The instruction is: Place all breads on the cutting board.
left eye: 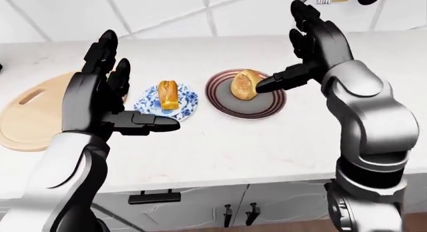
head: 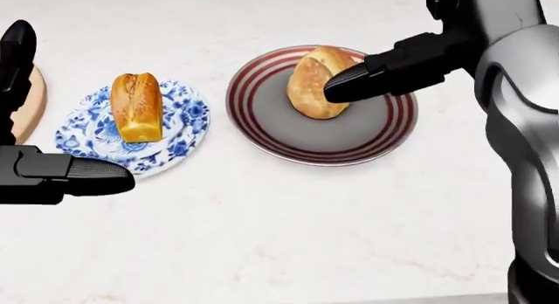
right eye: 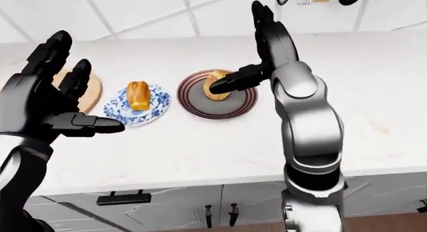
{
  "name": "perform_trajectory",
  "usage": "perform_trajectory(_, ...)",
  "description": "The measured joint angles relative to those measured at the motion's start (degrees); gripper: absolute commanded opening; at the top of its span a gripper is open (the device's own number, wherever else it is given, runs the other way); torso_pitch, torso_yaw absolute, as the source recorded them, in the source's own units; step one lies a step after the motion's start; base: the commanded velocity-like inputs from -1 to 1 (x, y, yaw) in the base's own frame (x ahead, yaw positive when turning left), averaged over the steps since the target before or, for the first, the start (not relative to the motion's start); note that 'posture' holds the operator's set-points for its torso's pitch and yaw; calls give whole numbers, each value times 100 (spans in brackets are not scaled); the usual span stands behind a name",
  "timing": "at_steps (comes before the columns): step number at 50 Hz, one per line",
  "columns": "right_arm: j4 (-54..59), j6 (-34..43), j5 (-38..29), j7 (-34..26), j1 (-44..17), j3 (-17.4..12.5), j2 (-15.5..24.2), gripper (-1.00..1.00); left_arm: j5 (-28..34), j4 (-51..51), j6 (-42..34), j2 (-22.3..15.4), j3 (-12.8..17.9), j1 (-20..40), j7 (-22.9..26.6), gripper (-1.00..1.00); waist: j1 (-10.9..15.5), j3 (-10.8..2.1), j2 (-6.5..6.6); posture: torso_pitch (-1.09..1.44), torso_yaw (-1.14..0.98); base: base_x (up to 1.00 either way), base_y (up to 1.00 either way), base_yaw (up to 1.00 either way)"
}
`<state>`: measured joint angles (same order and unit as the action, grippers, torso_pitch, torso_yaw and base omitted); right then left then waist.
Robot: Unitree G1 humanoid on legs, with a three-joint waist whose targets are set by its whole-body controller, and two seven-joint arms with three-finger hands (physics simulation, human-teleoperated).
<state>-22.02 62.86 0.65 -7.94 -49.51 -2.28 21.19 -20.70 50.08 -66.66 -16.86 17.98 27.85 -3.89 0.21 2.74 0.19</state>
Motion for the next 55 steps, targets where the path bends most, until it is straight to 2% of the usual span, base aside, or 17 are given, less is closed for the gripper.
perform_trajectory(4, 42, 153, -808, -850, -268, 294, 9, 100, -95, 40, -96, -40, 24, 86, -60, 100, -34, -7, 19, 0, 0, 0, 0, 0)
perform_trajectory(10, 392, -238, -2008, -1944, -340, 613, -447, 100, -241, 59, -156, -116, 116, 141, -116, 100, -58, 4, 57, 0, 0, 0, 0, 0)
perform_trajectory(15, 798, -675, -2958, -2592, -462, 609, -805, 100, -332, 51, -134, -155, 154, 84, -175, 100, -64, 32, 104, 0, 0, 0, 0, 0)
perform_trajectory(22, 1191, -1306, -3911, -3059, -538, 535, -1175, 100, -447, 50, -104, -194, 164, 43, -229, 100, -84, 19, 133, 0, 0, 0, 0, 0)
perform_trajectory(29, 1908, -1962, -4228, -2984, -511, 383, -1396, 100, -530, 41, -91, -237, 196, 53, -288, 100, -98, 8, 158, 0, 0, 0, 0, 0)
perform_trajectory(39, 2480, -2295, -4192, -2696, -567, 384, -1566, 100, -638, 50, -106, -285, 245, 50, -338, 100, -103, 9, 178, 0, 0, 0, 0, 0)
perform_trajectory(48, 3073, -2469, -3998, -2424, -740, 382, -1534, 75, -709, 36, -75, -321, 227, 41, -381, 100, -99, 4, 182, 0, 0, 0, 0, 0)
perform_trajectory(55, 3472, -2683, -3973, -2218, -790, 402, -1584, 69, -767, 40, -109, -362, 276, 83, -406, 100, -97, 3, 184, 0, 0, 0, 0, 0)
